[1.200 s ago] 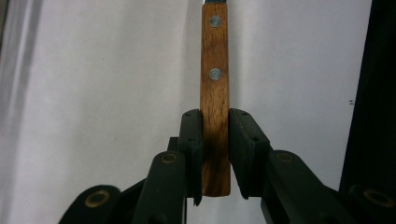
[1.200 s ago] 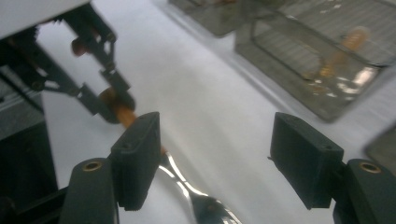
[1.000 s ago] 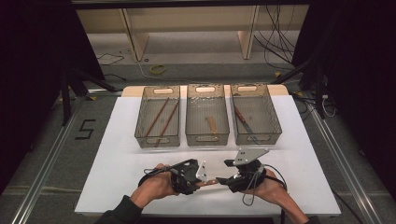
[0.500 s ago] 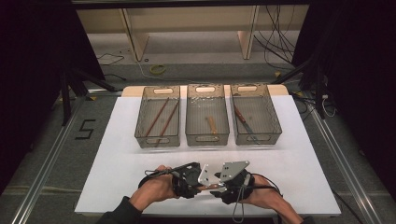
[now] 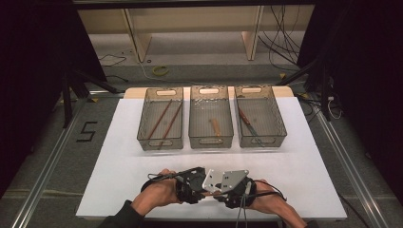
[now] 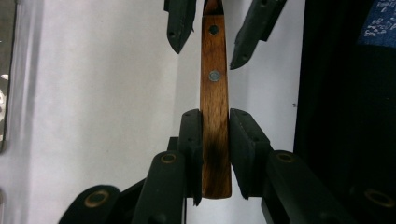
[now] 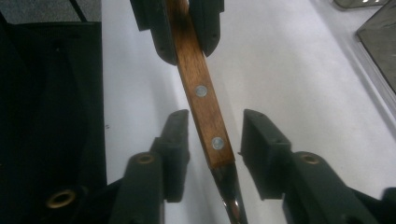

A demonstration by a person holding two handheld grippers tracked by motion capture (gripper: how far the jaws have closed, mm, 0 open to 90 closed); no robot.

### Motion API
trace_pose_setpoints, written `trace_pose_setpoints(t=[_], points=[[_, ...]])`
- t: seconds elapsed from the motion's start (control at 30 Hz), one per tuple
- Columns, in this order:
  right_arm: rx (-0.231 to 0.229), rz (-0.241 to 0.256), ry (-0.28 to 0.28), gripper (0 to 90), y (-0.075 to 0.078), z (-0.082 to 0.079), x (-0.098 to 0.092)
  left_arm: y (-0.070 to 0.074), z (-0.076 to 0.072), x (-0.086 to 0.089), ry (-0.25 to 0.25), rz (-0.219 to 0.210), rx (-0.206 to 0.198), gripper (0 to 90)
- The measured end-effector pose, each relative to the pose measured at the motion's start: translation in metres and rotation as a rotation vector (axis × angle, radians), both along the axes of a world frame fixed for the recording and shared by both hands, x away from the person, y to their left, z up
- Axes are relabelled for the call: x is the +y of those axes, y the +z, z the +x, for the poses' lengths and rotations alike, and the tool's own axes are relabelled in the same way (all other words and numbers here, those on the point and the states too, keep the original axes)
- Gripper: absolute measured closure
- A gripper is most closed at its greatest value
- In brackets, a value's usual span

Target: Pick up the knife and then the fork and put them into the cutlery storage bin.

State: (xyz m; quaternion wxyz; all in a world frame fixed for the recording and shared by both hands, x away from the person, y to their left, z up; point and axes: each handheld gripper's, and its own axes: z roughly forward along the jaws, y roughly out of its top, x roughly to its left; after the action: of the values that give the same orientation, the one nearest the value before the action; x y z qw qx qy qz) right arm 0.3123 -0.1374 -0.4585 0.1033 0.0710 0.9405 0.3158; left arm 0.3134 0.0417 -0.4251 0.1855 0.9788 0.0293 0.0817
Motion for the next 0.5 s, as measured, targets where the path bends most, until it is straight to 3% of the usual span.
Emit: trace_pose_setpoints(t=[0.17, 0.27, 0.33, 0.5], points=[[-0.007, -0.024, 0.057, 73.5, -0.0047, -0.0010, 0.0025, 0.0030, -0.0055, -0.0020, -0.019, 0.028, -0.008, 75.0], [-0.023, -0.043, 0.100, 75.1, -0.0064, -0.0013, 0.0033, 0.0013, -0.0027, -0.0007, -0.022, 0.008, 0.011, 74.9], [-0.024, -0.051, 0.074, 75.7, -0.0054, -0.0045, 0.0032, 0.0001, -0.0018, -0.0008, -0.025, 0.004, 0.012, 74.8], [-0.035, -0.057, 0.102, 77.8, -0.0045, -0.0067, 0.0044, 0.0031, -0.0009, 0.0021, -0.037, -0.010, 0.006, 73.6]])
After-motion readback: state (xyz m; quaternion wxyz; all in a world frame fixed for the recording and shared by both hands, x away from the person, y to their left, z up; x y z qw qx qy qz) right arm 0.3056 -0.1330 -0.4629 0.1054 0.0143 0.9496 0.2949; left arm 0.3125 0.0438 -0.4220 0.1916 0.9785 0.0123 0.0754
